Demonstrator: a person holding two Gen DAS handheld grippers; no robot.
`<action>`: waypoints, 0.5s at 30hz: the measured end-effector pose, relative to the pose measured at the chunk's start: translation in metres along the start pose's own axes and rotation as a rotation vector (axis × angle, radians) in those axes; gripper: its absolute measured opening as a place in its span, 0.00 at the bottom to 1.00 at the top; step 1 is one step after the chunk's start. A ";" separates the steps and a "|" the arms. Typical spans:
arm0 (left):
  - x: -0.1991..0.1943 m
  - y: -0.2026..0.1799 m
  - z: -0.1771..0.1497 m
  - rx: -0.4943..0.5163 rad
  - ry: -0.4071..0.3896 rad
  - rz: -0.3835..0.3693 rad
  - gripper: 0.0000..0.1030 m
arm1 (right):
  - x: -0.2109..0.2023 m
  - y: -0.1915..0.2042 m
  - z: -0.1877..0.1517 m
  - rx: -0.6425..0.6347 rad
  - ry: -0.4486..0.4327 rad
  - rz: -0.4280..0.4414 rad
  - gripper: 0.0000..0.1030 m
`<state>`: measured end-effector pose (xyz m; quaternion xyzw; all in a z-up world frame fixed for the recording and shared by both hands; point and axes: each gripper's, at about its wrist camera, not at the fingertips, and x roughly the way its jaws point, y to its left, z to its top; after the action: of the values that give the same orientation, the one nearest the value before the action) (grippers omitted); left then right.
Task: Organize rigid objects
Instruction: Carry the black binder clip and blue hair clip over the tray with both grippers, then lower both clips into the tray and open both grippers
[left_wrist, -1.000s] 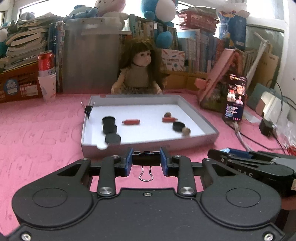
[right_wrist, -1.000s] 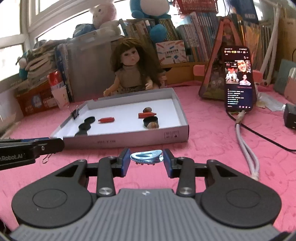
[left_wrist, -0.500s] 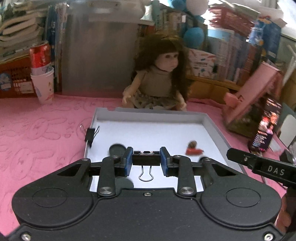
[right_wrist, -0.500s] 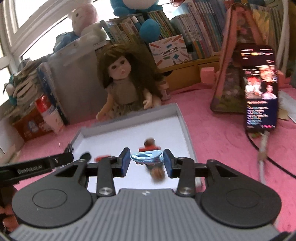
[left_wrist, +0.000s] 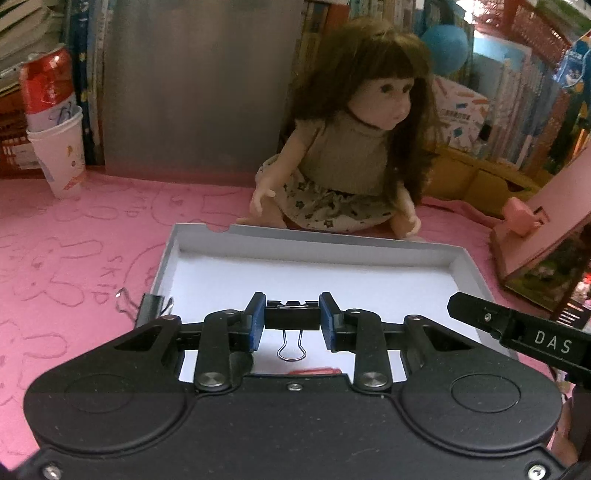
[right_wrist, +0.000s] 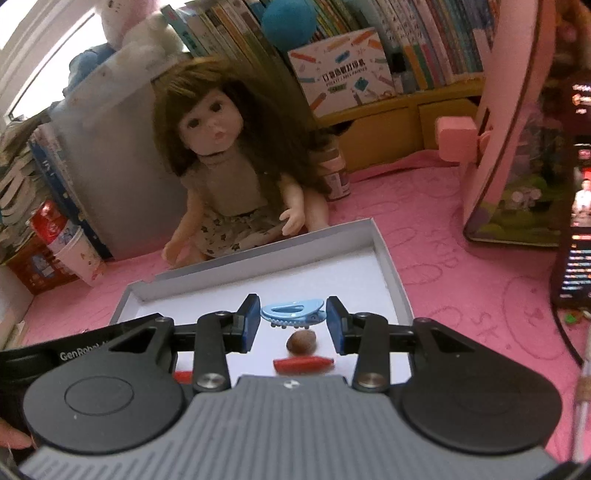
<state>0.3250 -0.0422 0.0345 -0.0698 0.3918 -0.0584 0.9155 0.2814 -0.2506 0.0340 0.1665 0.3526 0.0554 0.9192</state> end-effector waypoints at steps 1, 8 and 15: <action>0.005 -0.001 0.001 -0.001 0.004 0.001 0.28 | 0.005 -0.001 0.001 -0.001 0.004 -0.006 0.43; 0.030 -0.004 -0.005 0.006 0.039 0.012 0.28 | 0.032 -0.005 0.002 -0.010 0.032 -0.033 0.43; 0.035 -0.008 -0.007 0.038 0.031 0.025 0.28 | 0.043 0.000 0.003 -0.043 0.056 -0.057 0.43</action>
<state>0.3435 -0.0564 0.0062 -0.0464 0.4055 -0.0556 0.9112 0.3151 -0.2422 0.0091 0.1351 0.3817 0.0412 0.9134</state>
